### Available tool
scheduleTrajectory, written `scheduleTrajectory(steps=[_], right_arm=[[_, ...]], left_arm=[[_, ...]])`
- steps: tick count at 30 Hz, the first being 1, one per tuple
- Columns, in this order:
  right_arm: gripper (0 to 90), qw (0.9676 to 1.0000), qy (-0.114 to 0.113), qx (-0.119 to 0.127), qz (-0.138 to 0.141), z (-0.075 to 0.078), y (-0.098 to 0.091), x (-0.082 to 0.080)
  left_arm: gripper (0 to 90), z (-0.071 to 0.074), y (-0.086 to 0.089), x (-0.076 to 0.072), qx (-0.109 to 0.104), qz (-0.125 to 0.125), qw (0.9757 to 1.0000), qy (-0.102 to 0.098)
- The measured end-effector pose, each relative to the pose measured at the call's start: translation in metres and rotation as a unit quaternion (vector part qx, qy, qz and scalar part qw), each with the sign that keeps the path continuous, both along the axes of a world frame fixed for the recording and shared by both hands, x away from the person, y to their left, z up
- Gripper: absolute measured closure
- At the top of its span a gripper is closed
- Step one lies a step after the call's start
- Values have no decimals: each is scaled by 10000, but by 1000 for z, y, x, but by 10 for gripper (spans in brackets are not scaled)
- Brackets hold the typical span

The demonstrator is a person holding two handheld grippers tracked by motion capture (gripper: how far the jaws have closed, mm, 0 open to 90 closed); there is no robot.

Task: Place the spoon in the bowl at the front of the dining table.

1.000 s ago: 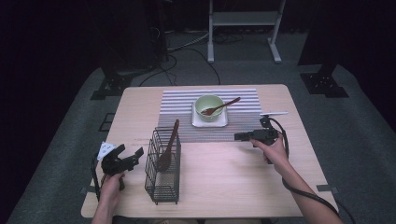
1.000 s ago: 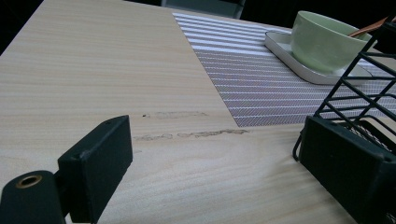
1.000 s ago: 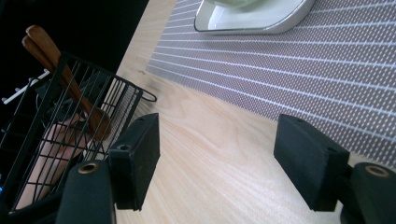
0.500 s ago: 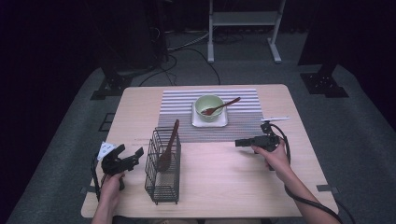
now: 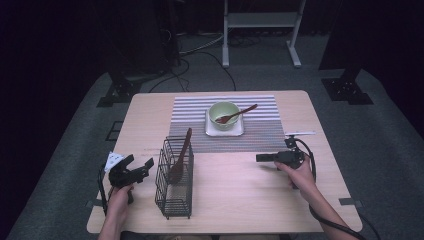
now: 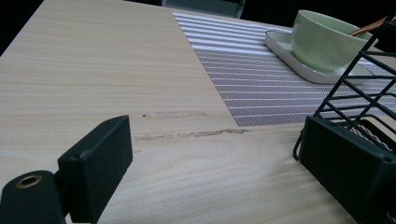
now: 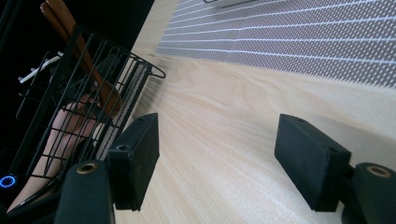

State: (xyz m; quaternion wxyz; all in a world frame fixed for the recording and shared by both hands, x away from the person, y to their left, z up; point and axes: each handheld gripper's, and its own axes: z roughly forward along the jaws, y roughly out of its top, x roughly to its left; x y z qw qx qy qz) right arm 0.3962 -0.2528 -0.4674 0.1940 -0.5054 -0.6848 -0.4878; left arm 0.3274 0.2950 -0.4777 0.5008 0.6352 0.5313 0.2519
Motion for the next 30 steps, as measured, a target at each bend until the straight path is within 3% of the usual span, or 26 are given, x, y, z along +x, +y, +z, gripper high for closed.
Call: scheduleTrajectory(steps=[30], right_arm=[[293, 9994, -292, -3, 160, 1, 2, -37]], left_arm=[[90, 0, 0, 0, -21, 16, 10000, -2]])
